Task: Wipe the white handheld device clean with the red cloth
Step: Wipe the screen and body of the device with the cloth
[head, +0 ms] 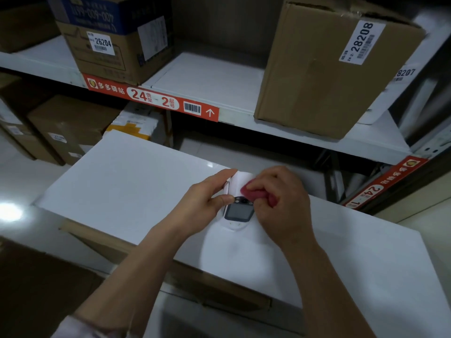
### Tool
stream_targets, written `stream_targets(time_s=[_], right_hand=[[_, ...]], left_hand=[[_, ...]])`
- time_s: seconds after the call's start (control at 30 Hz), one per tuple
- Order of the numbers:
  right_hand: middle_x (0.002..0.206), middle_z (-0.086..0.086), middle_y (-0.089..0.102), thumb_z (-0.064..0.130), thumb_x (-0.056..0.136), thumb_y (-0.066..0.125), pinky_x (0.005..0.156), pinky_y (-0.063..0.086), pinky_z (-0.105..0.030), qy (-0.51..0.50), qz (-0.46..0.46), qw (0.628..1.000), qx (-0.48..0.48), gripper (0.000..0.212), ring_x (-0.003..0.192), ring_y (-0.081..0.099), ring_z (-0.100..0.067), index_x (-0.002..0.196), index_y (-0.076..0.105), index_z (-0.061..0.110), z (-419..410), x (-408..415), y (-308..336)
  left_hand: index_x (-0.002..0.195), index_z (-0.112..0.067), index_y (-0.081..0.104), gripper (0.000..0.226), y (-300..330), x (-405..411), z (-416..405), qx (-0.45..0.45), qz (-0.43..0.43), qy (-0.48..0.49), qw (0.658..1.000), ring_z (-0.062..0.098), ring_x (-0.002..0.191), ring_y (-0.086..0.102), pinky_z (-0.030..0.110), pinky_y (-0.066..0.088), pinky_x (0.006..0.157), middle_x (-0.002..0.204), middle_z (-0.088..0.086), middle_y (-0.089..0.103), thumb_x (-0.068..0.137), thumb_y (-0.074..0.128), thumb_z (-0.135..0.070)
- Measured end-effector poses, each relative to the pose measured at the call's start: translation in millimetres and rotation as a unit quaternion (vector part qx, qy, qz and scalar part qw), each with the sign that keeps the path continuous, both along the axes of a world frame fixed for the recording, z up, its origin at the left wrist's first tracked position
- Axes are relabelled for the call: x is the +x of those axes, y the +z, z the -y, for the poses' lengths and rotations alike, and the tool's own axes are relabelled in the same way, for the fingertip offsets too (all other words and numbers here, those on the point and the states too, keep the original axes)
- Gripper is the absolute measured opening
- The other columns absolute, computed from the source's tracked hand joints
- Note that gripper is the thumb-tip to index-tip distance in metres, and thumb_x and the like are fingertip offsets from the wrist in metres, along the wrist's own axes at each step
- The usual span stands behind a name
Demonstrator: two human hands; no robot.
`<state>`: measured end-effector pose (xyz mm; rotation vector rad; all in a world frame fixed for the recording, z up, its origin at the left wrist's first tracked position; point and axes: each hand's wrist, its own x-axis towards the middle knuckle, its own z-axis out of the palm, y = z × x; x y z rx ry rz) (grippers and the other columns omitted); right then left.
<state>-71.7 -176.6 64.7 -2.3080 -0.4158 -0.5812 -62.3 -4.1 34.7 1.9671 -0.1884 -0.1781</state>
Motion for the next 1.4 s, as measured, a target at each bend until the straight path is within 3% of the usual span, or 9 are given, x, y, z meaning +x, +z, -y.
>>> stream_targets(time_s=[0.2, 0.3, 0.4, 0.57, 0.77, 0.93, 1.07, 1.2, 1.4], right_hand=[[0.111, -0.007, 0.055, 0.005, 0.073, 0.046, 0.083, 0.051, -0.042, -0.04, -0.039, 0.998, -0.038, 0.037, 0.096, 0.056, -0.03, 0.1, 0.071, 0.015, -6.8, 17.4, -0.5], [0.094, 0.0, 0.059, 0.006, 0.067, 0.052, 0.07, 0.048, -0.038, -0.013, -0.031, 0.998, -0.055, 0.028, 0.083, 0.054, -0.026, 0.082, 0.073, 0.017, -4.6, 8.1, 7.6], [0.086, 0.001, 0.059, 0.007, 0.065, 0.053, 0.064, 0.042, -0.03, 0.024, -0.02, 0.996, -0.087, 0.022, 0.08, 0.05, -0.022, 0.071, 0.071, 0.016, -8.1, 1.0, 16.3], [0.106, -0.005, 0.058, 0.014, 0.076, 0.036, 0.074, 0.034, -0.023, -0.032, -0.035, 0.993, -0.107, 0.039, 0.093, 0.05, -0.026, 0.092, 0.071, 0.017, -17.6, 12.7, 9.8], [0.116, -0.009, 0.053, -0.003, 0.076, 0.051, 0.081, 0.035, -0.026, -0.035, -0.058, 0.991, -0.113, 0.035, 0.101, 0.048, -0.028, 0.097, 0.07, 0.017, -13.7, 12.4, 9.6], [0.124, -0.001, 0.045, -0.008, 0.077, 0.054, 0.086, 0.035, -0.025, 0.003, -0.111, 0.986, -0.126, 0.042, 0.111, 0.04, -0.025, 0.106, 0.066, 0.021, -10.3, 10.1, 13.4], [0.107, 0.007, 0.053, -0.008, 0.07, 0.058, 0.076, 0.038, -0.025, 0.025, -0.112, 0.984, -0.134, 0.037, 0.096, 0.044, -0.021, 0.091, 0.071, 0.02, 2.8, 6.5, 24.3], [0.09, 0.012, 0.057, -0.001, 0.067, 0.061, 0.068, 0.038, -0.021, 0.053, -0.139, 0.975, -0.167, 0.026, 0.085, 0.041, -0.011, 0.073, 0.073, 0.021, 13.4, -1.9, 41.7], [0.107, -0.002, 0.054, -0.01, 0.07, 0.059, 0.074, 0.036, -0.027, -0.036, -0.101, 0.976, -0.187, 0.033, 0.095, 0.036, -0.016, 0.087, 0.072, 0.015, 16.2, 3.6, 33.3]], left_hand=[[0.132, -0.037, 0.05, 0.05, 3.6, -2.2, 2.6, 0.006, 0.019, -0.006, 1.0, -0.008, 0.114, 0.051, 0.01, 0.039, 0.096, 0.122, -0.026, 0.058, 0.091, 0.056, -0.009], [0.132, -0.035, 0.05, 0.048, 3.6, -1.2, 2.1, 0.003, 0.024, -0.001, 1.0, -0.029, 0.1, 0.045, -0.004, 0.035, 0.084, 0.11, -0.039, 0.051, 0.092, 0.057, -0.009], [0.131, -0.034, 0.051, 0.046, 3.0, -0.7, 1.2, -0.002, 0.028, -0.005, 1.0, -0.032, 0.097, 0.044, -0.006, 0.034, 0.082, 0.11, -0.038, 0.051, 0.092, 0.059, -0.01], [0.123, -0.05, 0.049, 0.054, 2.1, -0.9, 0.2, -0.023, 0.022, -0.01, 0.999, -0.028, 0.104, 0.044, -0.005, 0.033, 0.084, 0.113, -0.045, 0.05, 0.091, 0.059, -0.008], [0.128, -0.058, 0.037, 0.07, -9.8, 1.0, -4.8, -0.082, -0.047, -0.052, 0.994, -0.006, 0.126, 0.035, 0.002, 0.041, 0.082, 0.127, -0.045, 0.038, 0.089, 0.062, -0.006], [0.139, -0.037, 0.04, 0.072, -19.7, 1.7, 0.2, -0.131, -0.047, -0.033, 0.99, -0.009, 0.129, 0.041, 0.008, 0.043, 0.09, 0.14, -0.017, 0.047, 0.085, 0.063, 0.005], [0.141, -0.031, 0.041, 0.073, -21.9, 3.0, 4.9, -0.055, -0.047, 0.014, 0.997, 0.004, 0.128, 0.047, 0.019, 0.037, 0.102, 0.137, -0.009, 0.053, 0.079, 0.074, -0.01], [0.138, -0.026, 0.049, 0.069, -15.5, 2.4, 17.2, 0.045, 0.032, -0.001, 0.998, 0.01, 0.107, 0.054, 0.013, 0.04, 0.092, 0.122, -0.009, 0.061, 0.075, 0.076, -0.022], [0.136, -0.02, 0.05, 0.064, -3.2, -5.1, 37.6, 0.088, 0.1, -0.035, 0.99, 0.013, 0.101, 0.056, 0.018, 0.043, 0.086, 0.118, -0.006, 0.063, 0.077, 0.074, -0.024]])
